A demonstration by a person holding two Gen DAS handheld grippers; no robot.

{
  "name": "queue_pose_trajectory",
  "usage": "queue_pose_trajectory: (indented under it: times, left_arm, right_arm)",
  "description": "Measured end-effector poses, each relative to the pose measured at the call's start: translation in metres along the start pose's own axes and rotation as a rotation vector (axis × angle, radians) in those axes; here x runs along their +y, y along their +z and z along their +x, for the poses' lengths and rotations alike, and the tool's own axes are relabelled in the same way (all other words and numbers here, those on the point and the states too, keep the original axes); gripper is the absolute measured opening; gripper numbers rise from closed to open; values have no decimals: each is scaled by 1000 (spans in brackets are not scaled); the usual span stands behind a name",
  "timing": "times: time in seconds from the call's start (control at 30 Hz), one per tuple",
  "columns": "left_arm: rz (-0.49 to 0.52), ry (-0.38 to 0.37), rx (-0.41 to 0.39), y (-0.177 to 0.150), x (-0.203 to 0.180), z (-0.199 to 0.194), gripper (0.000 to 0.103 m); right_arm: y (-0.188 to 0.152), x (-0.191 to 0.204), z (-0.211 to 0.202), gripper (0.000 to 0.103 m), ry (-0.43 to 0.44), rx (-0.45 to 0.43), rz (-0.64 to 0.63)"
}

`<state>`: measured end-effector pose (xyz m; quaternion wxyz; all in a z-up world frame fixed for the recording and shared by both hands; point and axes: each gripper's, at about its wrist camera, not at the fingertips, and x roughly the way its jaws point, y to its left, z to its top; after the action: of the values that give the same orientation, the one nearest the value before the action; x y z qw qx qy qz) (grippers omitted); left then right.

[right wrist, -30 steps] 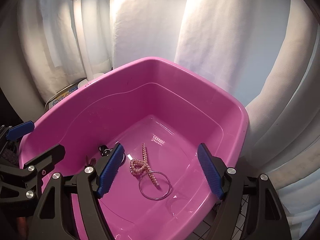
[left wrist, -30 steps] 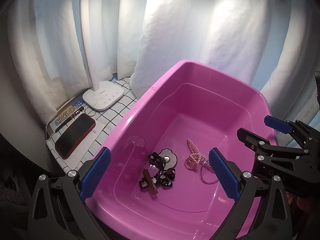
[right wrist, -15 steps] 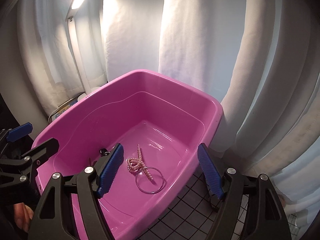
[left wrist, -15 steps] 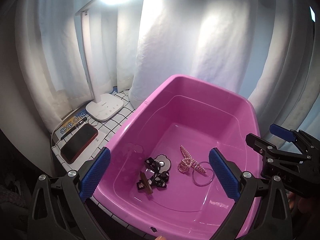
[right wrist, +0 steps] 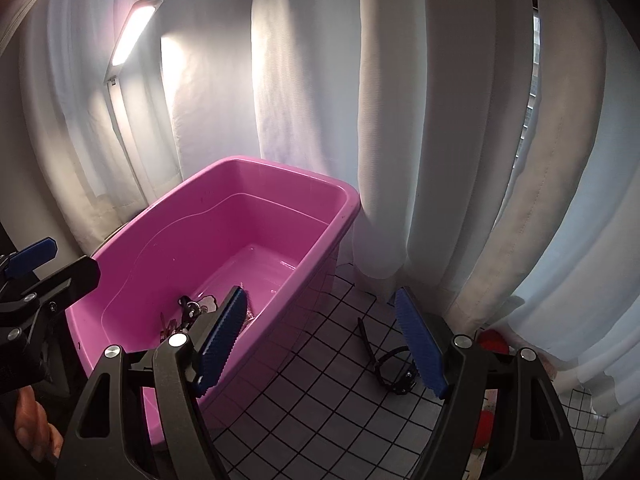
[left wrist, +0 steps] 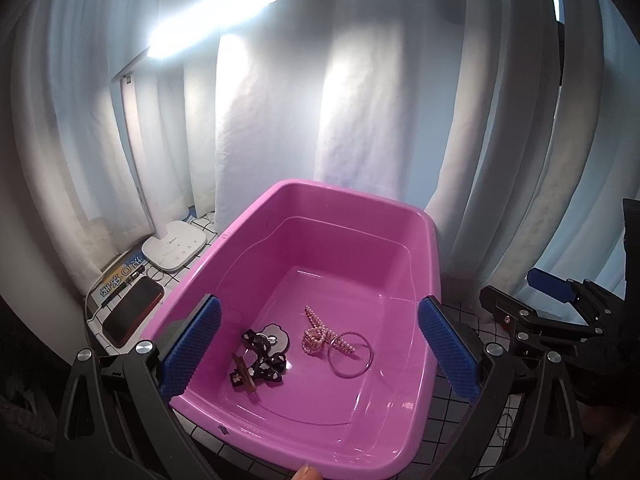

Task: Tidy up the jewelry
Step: 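Move both open tools back over the table toward the remaining items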

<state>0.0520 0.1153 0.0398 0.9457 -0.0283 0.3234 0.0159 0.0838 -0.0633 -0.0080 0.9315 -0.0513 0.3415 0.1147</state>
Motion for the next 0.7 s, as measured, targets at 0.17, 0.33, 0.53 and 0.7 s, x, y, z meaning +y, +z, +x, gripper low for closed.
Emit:
queue_pose_trajectory:
  times: [0.17,0.33,0.53,0.7]
  left_arm:
    - [17,-57,1,-6,-29,-3,97]
    - [60,-101,17,-15,-65,-3,97]
    - [134,-158,44,-32,-108,-1,97]
    - [158,-195,122,-58,-131,12,97]
  right_arm:
    - [-17,-26,-18,73,-34,-9,51]
    - [-37,-58,-34,73,-76,-4,103]
    - [-72,-107,-58,73,-154,7,178]
    - [-121,-157,-75,73,-230,45,251]
